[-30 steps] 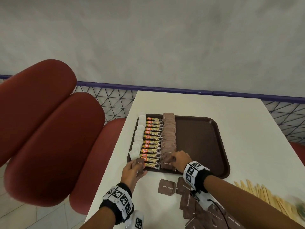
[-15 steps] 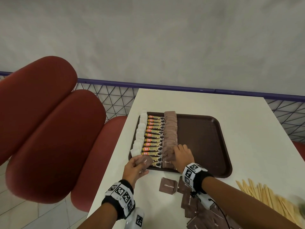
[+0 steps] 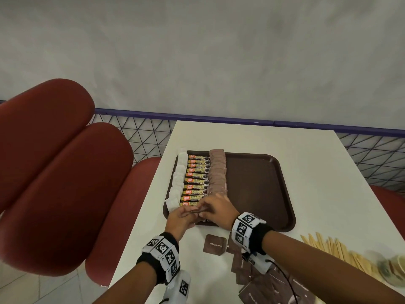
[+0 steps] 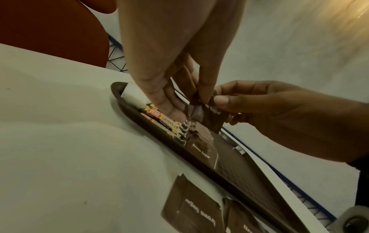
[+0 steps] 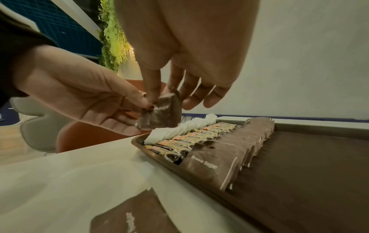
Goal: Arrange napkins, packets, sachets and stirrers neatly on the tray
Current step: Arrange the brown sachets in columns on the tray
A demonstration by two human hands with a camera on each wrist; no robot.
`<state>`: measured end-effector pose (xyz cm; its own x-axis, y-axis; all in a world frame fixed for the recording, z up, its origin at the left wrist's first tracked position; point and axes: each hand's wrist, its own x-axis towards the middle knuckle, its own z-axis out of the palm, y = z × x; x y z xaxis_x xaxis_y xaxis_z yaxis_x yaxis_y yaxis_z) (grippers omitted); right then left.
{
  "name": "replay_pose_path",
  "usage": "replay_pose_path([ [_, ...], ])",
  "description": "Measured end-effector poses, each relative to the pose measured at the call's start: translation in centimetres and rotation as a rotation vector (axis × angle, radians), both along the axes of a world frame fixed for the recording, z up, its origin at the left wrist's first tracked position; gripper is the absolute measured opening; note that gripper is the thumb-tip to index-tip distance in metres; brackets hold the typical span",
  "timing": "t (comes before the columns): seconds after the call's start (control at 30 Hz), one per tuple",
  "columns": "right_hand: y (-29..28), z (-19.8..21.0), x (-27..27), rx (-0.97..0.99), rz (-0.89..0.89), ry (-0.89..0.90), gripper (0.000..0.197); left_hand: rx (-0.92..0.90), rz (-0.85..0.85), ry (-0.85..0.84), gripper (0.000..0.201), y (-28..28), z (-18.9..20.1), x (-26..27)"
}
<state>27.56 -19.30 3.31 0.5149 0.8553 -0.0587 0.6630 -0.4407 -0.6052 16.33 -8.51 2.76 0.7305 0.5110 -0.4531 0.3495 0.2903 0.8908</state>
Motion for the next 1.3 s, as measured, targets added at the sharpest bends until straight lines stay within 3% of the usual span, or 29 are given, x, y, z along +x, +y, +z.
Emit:
replay_pose_path([
  [0.17, -0.9, 0.3, 0.5, 0.008, -0.046, -0.013, 0.012, -0.025, -0.024, -0.011, 0.012, -0.7, 0.4, -0.1],
  [0.37, -2.7, 0.3, 3.1, -0.015, -0.404, 0.156, 0.011, -0.031, 0.07, 0.025, 0.011, 0.3, -0.5, -1.4],
  [0.53, -2.4, -0.8, 2.2, -0.182, -0.345, 0.142, 0.033, 0.001, 0.039, 0.071, 0.014, 1.0, -1.2, -2.3],
  [0.67, -1.5, -2.1, 1.4, -0.3, -0.307, 0.07, 0.007, 0.02, -0.053, 0.125, 0.015, 1.0, -1.8, -2.6],
  [0.77, -1.1, -2.3, 1.3, -0.358, -0.246, -0.108, 0.019, 0.022, -0.121, 0.162, 0.016, 0.9, -2.3, -2.7],
  [0.87, -1.0, -2.6, 1.3, -0.364, -0.199, -0.249, 0.021, 0.038, -0.187, 0.191, 0.019, 0.8, -2.7, -2.7],
  [1.07, -0.9, -3.1, 0.9, -0.379, -0.156, -0.362, 0.035, 0.156, -0.331, 0.246, 0.024, 0.1, -3.1, -2.5],
  [1.3, -3.6, -2.4, 1.0, -0.215, -0.28, -0.291, 0.04, 0.448, -0.536, 0.311, 0.039, -1.9, -3.8, -1.6],
])
